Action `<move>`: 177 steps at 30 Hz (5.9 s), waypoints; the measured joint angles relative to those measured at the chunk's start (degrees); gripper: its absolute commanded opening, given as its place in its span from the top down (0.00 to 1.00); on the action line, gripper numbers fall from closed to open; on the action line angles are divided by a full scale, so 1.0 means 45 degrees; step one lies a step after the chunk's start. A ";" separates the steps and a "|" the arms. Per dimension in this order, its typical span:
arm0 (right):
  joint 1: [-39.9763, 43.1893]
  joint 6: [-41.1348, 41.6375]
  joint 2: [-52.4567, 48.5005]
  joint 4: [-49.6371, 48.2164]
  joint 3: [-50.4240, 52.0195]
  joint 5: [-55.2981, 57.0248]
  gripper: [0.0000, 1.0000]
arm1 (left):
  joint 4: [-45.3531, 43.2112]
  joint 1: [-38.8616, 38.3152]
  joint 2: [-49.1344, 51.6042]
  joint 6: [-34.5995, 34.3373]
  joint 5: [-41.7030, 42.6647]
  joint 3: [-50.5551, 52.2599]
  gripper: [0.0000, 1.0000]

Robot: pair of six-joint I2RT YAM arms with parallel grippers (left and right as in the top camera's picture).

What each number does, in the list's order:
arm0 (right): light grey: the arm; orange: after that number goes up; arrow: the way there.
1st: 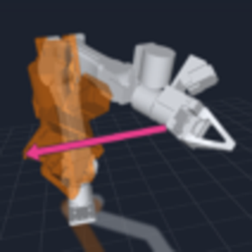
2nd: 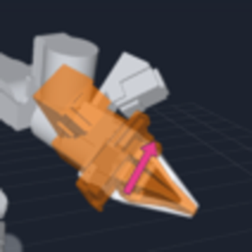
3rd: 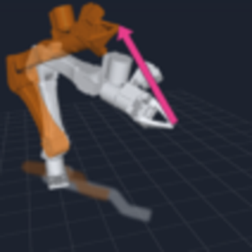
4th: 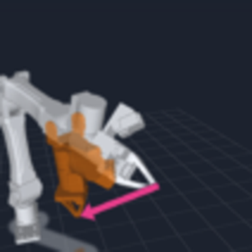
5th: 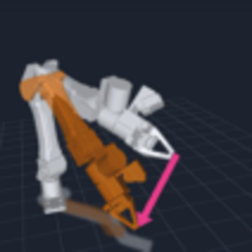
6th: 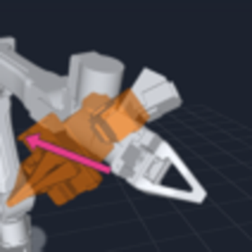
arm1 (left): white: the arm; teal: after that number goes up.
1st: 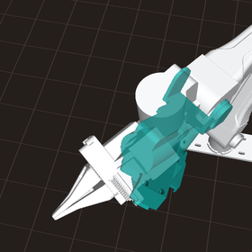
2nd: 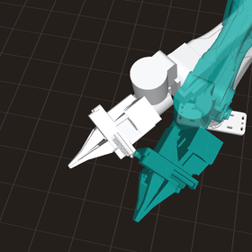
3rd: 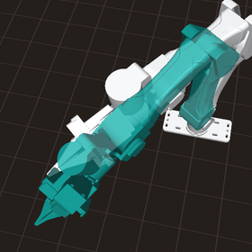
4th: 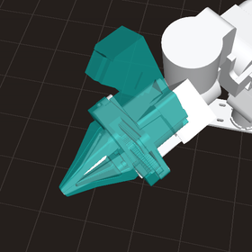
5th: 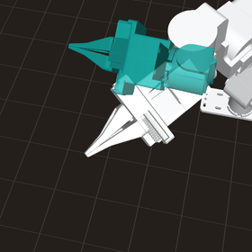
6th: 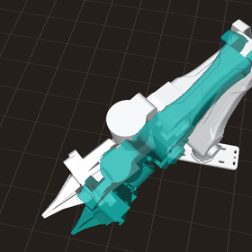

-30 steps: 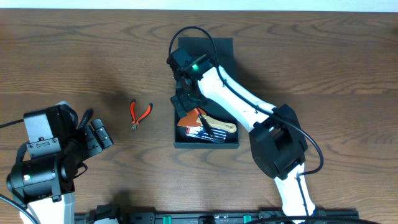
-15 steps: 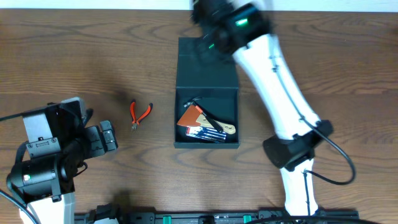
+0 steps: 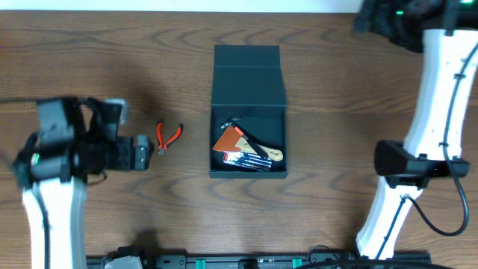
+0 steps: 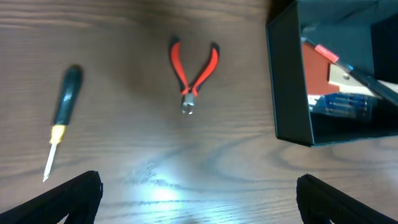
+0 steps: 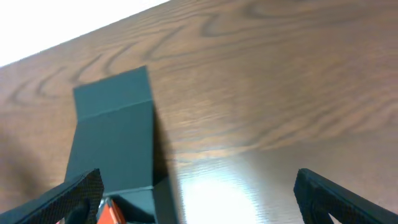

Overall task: Pack container
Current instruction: 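Release the hammer and raise right gripper out of the box, then lower left gripper onto the red-handled pliers and grasp them, then carry the pliers with left gripper and lower them into the box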

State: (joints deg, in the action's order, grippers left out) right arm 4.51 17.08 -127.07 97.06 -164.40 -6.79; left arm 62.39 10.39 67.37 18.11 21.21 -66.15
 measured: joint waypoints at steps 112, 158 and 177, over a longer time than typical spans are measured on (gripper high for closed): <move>0.2064 -0.1384 -0.0005 -0.1957 0.6241 0.0763 0.01 | -0.3565 -0.2147 0.9972 -0.3706 -0.2992 -0.1064 0.85; 0.2064 -0.1525 -0.0005 -0.1297 0.6241 0.0797 0.01 | -0.4439 -0.9296 0.4600 0.6062 -0.2793 -0.3303 0.94; 0.2064 -0.1535 -0.0005 -0.1112 0.6241 0.0801 0.01 | -0.4668 -0.9355 0.8247 0.6722 -0.2535 -0.3298 0.86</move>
State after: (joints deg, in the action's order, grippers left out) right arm 13.80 10.17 -127.09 92.05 -136.31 -3.18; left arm 41.39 -31.70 104.49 48.36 9.80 -80.99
